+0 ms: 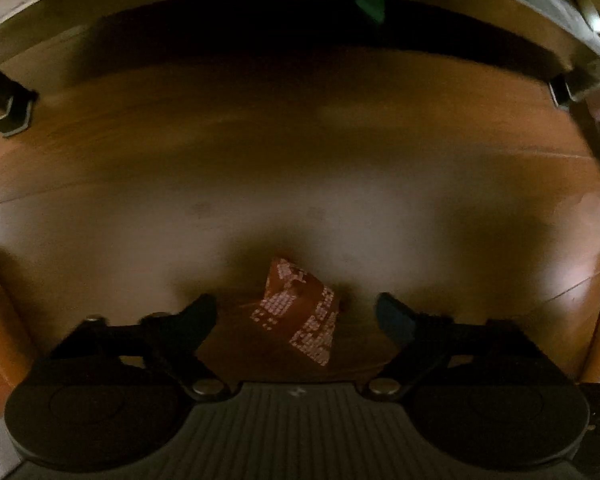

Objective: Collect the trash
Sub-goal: 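Grasp red snack wrapper with left tool while right tool grasps white foam piece, then lift red wrapper and white foam piece and carry them over the teal bin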

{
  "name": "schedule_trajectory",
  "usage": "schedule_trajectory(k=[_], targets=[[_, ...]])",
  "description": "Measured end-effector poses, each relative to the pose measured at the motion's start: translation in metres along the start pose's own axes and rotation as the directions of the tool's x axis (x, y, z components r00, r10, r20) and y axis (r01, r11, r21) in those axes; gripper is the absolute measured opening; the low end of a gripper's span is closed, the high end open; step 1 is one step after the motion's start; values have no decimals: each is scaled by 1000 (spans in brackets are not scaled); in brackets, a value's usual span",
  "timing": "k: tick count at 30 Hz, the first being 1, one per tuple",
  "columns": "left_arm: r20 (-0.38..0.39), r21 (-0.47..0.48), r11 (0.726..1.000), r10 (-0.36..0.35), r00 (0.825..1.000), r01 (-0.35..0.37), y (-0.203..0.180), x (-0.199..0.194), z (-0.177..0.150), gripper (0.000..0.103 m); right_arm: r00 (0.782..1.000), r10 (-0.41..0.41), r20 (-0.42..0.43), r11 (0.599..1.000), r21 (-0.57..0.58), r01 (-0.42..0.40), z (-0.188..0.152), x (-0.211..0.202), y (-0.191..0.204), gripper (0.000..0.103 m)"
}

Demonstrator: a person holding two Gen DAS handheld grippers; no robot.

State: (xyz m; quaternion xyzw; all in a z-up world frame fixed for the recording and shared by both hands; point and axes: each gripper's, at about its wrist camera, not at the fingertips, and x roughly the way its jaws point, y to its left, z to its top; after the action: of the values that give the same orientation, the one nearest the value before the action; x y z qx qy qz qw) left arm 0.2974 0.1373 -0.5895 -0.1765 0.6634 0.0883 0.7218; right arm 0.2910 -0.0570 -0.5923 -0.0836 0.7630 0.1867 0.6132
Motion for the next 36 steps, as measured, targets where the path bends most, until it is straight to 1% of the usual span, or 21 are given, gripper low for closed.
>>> schedule_trajectory(k=[1, 2, 4, 6, 7, 8, 11, 12, 15, 19, 24, 27, 31, 34, 36], targets=[[-6, -5, 1000, -6, 1000, 6, 0, 2, -1, 68, 1000, 7, 5, 1000, 9, -7, -1, 0, 0, 47], [-12, -9, 1000, -7, 1000, 7, 3, 6, 2, 58, 1000, 15, 8, 1000, 15, -15, -1, 0, -1, 40], [-4, -13, 1000, -4, 1000, 4, 2, 6, 3, 52, 1000, 26, 5, 999, 29, -26, -1, 0, -1, 28], [3, -19, 1000, -8, 1000, 8, 3, 6, 3, 48, 1000, 25, 8, 999, 37, -25, 1, 0, 0, 24], [3, -21, 1000, -12, 1000, 12, 3, 6, 3, 41, 1000, 16, 15, 999, 29, -17, 4, -4, -1, 20], [-3, -20, 1000, -11, 1000, 11, 3, 6, 3, 41, 1000, 10, 19, 1000, 16, -11, 10, -10, -4, 17], [-10, -24, 1000, -6, 1000, 6, 4, 0, 4, 41, 999, -2, 40, 1000, -27, 3, 11, -22, 2, 10], [-7, -28, 1000, -8, 1000, 8, 3, -3, 5, 40, 999, -9, 46, 999, -41, 11, 11, -25, 5, 9], [-7, -54, 998, -22, 1000, 22, 0, -14, 5, 40, 993, -81, 88, 994, -66, 87, 12, -42, 22, 7], [24, -112, 993, -42, 999, 44, 0, -44, 0, 40, 981, -114, 158, 989, -71, 126, 1, -75, 42, 7], [93, -98, 994, -46, 995, 55, -5, -100, -7, 39, 954, -142, 266, 982, -80, 169, -8, -142, 60, 7], [157, -88, 993, -60, 986, 74, -9, -144, -9, 39, 927, -153, 341, 981, -64, 185, -19, -186, 66, 7], [246, -65, 994, -75, 966, 93, -18, -204, -17, 39, 888, -153, 434, 981, -42, 190, -46, -247, 69, 7], [306, -58, 992, -92, 948, 115, -28, -247, -30, 40, 857, -142, 495, 984, -26, 178, -72, -286, 70, 7], [344, -40, 992, -96, 934, 117, -35, -276, -39, 39, 838, -125, 531, 987, -21, 160, -91, -310, 69, 7]])
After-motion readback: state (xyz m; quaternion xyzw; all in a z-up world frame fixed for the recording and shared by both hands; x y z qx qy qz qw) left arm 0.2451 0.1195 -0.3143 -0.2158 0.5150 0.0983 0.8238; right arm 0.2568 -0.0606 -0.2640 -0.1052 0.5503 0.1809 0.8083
